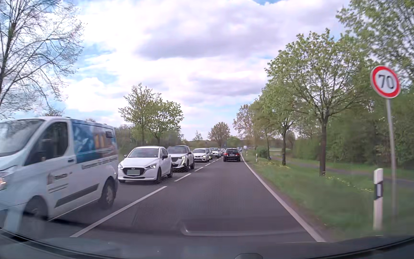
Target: Follow the waypoints while adhering to traffic rules and regulations
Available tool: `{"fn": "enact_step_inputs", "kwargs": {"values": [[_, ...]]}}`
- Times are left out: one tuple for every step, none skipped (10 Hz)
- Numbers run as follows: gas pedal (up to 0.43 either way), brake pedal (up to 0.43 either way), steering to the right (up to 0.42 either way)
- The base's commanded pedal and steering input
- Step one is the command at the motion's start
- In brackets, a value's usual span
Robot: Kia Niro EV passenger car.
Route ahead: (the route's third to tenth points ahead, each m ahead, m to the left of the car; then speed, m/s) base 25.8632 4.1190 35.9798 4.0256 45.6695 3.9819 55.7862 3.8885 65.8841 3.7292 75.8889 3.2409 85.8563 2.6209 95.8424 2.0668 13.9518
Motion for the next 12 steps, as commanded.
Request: {"fn": "enact_step_inputs", "kwargs": {"values": [[0.220, 0.000, 0.010], [0.220, 0.000, 0.010], [0.220, 0.000, 0.009], [0.220, 0.000, 0.009], [0.220, 0.000, 0.008], [0.220, 0.000, 0.007], [0.220, 0.000, 0.007], [0.220, 0.000, 0.006], [0.220, 0.000, 0.006], [0.220, 0.000, 0.005], [0.220, 0.000, 0.005], [0.220, 0.000, 0.003]]}}
